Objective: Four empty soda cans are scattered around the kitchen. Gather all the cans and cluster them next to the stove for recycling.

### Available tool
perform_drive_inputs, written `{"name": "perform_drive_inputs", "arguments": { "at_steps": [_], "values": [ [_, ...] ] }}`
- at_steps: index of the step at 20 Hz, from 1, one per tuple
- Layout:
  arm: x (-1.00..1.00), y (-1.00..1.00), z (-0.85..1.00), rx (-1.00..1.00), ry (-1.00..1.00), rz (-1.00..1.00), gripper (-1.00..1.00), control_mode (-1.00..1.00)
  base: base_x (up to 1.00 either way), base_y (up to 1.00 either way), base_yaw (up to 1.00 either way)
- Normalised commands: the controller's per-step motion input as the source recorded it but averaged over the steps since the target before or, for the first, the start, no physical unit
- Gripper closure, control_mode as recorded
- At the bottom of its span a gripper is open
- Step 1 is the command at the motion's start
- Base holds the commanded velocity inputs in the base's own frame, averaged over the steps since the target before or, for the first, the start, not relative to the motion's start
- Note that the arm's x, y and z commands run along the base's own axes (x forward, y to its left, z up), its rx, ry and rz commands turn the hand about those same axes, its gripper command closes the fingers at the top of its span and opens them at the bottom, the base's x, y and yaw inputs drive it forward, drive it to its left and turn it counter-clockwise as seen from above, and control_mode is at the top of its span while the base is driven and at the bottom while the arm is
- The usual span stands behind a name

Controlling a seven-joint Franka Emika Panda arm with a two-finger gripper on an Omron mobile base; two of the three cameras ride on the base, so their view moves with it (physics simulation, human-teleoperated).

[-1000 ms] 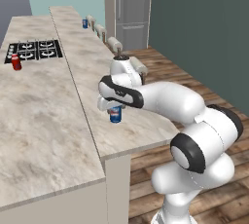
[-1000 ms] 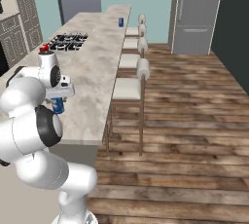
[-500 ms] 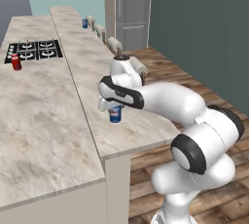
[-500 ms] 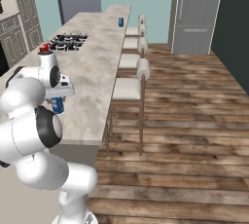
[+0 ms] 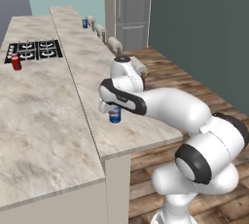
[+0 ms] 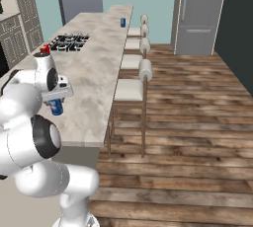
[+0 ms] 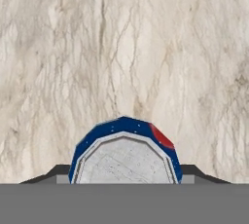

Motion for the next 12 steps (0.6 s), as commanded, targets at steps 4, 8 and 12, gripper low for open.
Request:
{"name": "perform_drive_inputs", "arguments": {
  "at_steps": [4,8,12],
  "values": [
    [-0.30,0.03,0.21,0.03,-0.02,0.06,1.00,-1.00,0.00,0.00,0.00],
    [-0.37,0.03,0.24,0.12,-0.04,0.10,1.00,-1.00,0.00,0.00,0.00],
    [-0.41,0.03,0.25,0.13,-0.01,0.10,1.00,-1.00,0.00,0.00,0.00]
  ]
}}
